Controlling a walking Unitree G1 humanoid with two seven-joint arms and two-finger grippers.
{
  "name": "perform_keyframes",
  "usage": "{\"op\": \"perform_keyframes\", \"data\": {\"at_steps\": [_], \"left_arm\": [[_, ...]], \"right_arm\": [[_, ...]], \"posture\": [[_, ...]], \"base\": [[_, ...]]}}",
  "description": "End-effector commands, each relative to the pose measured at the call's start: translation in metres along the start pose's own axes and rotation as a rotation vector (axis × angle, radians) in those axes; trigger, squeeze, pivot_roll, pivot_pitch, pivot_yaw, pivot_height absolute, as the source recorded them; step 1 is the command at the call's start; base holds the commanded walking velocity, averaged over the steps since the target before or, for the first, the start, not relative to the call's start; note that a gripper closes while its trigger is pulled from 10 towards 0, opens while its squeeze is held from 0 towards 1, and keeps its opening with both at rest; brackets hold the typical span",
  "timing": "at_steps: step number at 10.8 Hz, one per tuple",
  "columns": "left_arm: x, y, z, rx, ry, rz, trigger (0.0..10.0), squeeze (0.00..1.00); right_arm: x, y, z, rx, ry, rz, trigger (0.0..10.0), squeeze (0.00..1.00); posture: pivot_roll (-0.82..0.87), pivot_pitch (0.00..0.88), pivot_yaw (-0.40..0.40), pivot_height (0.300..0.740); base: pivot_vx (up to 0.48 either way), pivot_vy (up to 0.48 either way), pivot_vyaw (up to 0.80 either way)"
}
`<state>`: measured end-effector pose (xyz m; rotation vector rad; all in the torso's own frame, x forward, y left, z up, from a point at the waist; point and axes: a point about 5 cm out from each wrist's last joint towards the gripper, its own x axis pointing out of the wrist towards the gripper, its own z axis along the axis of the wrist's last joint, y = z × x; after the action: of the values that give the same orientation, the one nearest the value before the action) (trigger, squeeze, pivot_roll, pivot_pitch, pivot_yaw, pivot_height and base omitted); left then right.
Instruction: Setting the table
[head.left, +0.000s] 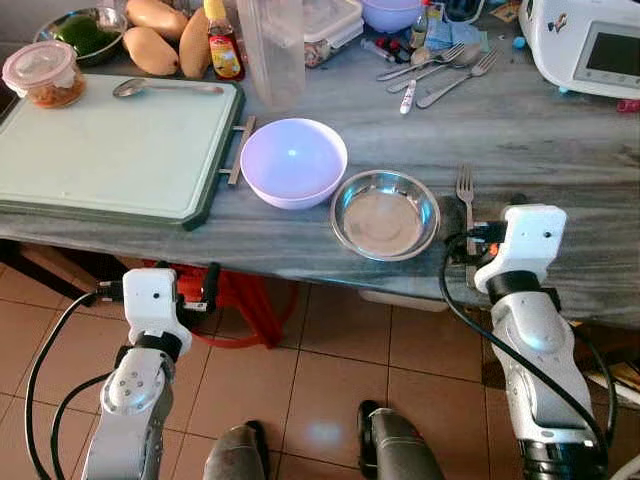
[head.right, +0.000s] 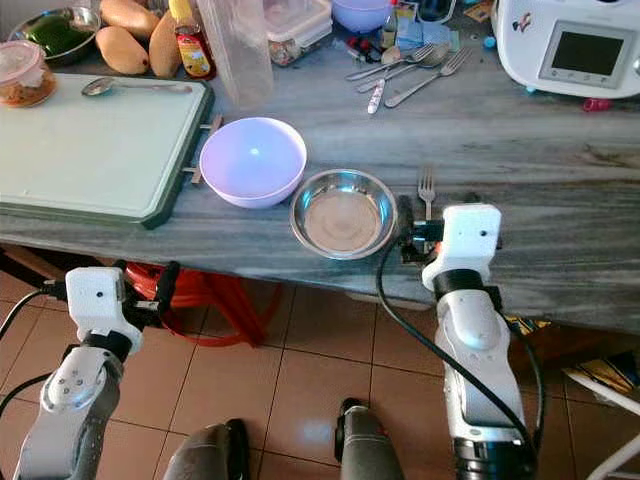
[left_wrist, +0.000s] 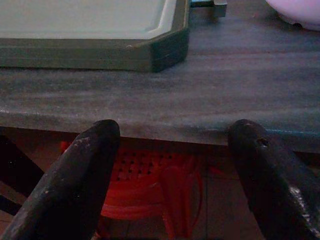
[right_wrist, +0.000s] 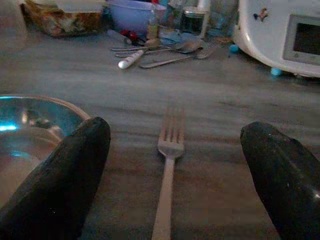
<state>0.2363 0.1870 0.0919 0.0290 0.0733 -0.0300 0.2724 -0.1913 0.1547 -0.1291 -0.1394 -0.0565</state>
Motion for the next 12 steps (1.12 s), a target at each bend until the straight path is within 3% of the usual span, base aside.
{"op": "perform_keyframes", "data": {"at_steps": [1, 2, 3, 6, 8, 12], "left_arm": [[-0.002, 0.004, -0.006, -0.001, 0.031, 0.016, 10.0, 0.0], [-0.003, 0.004, -0.006, -0.001, 0.029, 0.015, 10.0, 0.0], [-0.003, 0.002, -0.007, -0.004, 0.032, 0.007, 10.0, 0.0], [-0.006, 0.003, -0.006, 0.005, 0.043, -0.007, 10.0, 0.0], [-0.014, 0.009, -0.005, 0.024, 0.061, -0.008, 10.0, 0.0], [-0.018, 0.011, -0.003, 0.03, 0.071, -0.007, 10.0, 0.0]], "right_arm": [[-0.005, -0.008, 0.002, -0.03, -0.009, -0.051, 10.0, 1.0], [-0.009, -0.022, 0.001, -0.095, -0.006, -0.139, 10.0, 0.98], [-0.008, -0.029, -0.002, -0.096, 0.016, -0.168, 10.0, 0.89], [0.013, -0.042, -0.002, -0.108, 0.069, -0.186, 10.0, 0.85], [0.028, -0.044, -0.013, -0.113, 0.192, -0.124, 10.0, 0.83], [0.032, -0.037, -0.017, -0.084, 0.241, -0.059, 10.0, 0.83]], "posture": [[-0.05, 0.202, 0.043, 0.74], [-0.05, 0.202, 0.047, 0.74], [-0.05, 0.204, 0.05, 0.74], [-0.04, 0.24, 0.066, 0.74], [-0.01, 0.275, 0.077, 0.74], [0.0, 0.29, 0.077, 0.74]], "base": [[0.0, 0.0, 0.0], [0.0, 0.0, 0.0], [0.0, 0.0, 0.0], [0.0, 0.0, 0.0], [0.0, 0.0, 0.0], [0.0, 0.0, 0.0]]}}
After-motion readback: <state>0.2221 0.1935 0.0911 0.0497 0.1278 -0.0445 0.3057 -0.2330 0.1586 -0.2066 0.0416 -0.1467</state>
